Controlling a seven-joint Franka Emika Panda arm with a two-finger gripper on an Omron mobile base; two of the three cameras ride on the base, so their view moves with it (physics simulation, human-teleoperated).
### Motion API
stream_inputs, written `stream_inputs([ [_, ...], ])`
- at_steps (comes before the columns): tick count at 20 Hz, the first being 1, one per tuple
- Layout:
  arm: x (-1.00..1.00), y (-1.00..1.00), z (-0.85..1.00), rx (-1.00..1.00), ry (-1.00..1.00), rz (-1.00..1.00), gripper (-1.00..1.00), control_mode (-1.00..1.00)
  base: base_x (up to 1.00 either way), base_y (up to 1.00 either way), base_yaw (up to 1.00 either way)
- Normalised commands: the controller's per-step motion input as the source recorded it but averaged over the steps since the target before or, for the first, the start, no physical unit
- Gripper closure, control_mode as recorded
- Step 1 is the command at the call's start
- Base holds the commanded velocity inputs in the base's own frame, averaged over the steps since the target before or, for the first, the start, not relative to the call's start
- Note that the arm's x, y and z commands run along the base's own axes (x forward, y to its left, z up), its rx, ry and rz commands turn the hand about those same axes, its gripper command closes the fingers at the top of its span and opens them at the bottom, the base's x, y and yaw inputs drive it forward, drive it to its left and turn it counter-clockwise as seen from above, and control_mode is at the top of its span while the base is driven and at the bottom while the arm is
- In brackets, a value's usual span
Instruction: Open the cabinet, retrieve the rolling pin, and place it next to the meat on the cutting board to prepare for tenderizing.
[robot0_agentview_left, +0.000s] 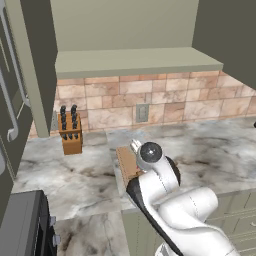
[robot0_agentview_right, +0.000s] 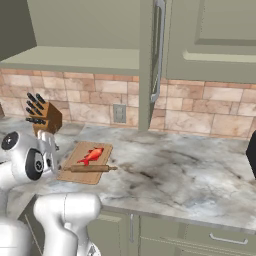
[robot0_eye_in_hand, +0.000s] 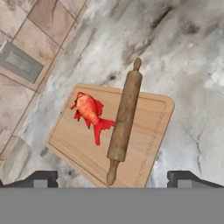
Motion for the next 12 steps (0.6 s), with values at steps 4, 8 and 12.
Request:
stream_inputs([
  [4, -0.7, 0.0, 0.24, 0.0, 0.0, -0.09, -1.0, -1.0, 0.0, 0.0, 0.0],
  [8, -0.75, 0.0, 0.42, 0.0, -0.03, -0.08, -1.0, -1.0, 0.0, 0.0, 0.0],
  [12, -0.65, 0.0, 0.35, 0.0, -0.02, -0.07, -1.0, -1.0, 0.0, 0.0, 0.0],
])
